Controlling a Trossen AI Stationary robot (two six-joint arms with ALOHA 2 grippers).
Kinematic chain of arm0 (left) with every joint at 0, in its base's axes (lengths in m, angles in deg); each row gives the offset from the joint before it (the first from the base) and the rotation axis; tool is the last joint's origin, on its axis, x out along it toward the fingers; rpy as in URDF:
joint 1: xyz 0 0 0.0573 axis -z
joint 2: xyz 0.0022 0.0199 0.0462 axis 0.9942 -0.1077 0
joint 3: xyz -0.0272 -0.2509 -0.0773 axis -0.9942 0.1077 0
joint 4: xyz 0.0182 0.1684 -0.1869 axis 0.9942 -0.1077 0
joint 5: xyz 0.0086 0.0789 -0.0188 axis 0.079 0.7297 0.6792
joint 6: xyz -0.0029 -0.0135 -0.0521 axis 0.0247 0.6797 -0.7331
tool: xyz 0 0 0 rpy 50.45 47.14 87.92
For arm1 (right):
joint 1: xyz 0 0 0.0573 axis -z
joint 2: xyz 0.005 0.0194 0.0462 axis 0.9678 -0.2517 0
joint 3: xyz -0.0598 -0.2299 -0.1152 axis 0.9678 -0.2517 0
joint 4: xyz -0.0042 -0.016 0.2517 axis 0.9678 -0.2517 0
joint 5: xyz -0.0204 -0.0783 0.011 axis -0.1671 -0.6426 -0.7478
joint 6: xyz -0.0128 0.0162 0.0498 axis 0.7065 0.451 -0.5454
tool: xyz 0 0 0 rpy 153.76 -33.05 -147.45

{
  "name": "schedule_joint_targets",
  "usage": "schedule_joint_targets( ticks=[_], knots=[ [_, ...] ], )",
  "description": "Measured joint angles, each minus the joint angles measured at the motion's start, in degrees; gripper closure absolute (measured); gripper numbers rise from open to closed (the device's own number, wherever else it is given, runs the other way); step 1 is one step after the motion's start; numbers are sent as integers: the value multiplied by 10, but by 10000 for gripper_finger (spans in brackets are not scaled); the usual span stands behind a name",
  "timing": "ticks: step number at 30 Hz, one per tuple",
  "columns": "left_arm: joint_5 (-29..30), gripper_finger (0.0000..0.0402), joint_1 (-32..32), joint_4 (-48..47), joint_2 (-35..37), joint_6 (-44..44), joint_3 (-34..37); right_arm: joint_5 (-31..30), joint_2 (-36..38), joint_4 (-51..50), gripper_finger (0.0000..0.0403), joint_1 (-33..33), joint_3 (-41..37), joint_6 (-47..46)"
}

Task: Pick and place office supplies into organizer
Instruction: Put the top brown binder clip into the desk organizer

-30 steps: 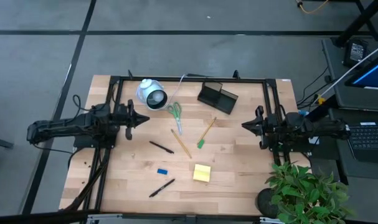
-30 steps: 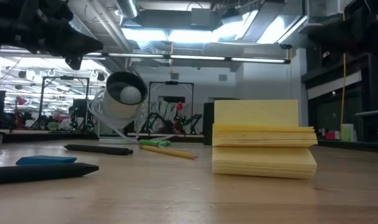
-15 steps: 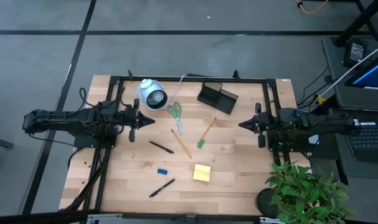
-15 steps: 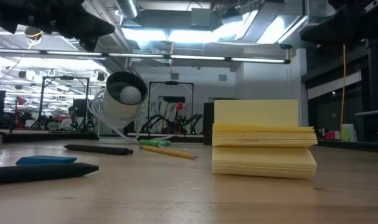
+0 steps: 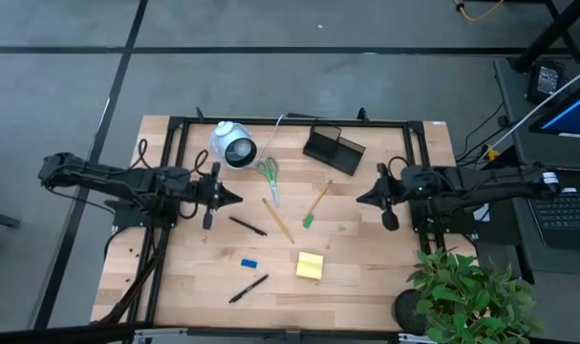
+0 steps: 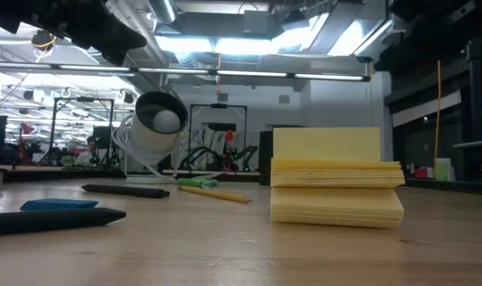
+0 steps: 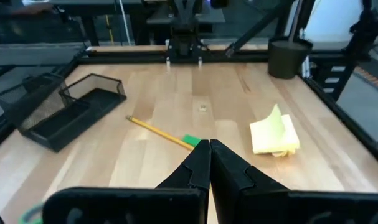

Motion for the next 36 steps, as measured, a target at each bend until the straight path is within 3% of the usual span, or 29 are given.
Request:
schedule_joint_targets(
  ticks=[3, 8, 26, 36],
  knots=[
    [29, 400, 21, 20, -15, 4, 0, 2, -34, -27, 396, 0, 36, 1],
    [31, 400, 47, 48, -50, 19, 0, 2, -97, -84, 399, 0, 88, 13],
    [74, 400, 98, 167, -180, -11, 0, -31, -231, -74, 398, -99, 92, -57],
    [94, 400, 95, 194, -205, -10, 0, -76, -298, -63, 337, -93, 92, -44]
  ],
)
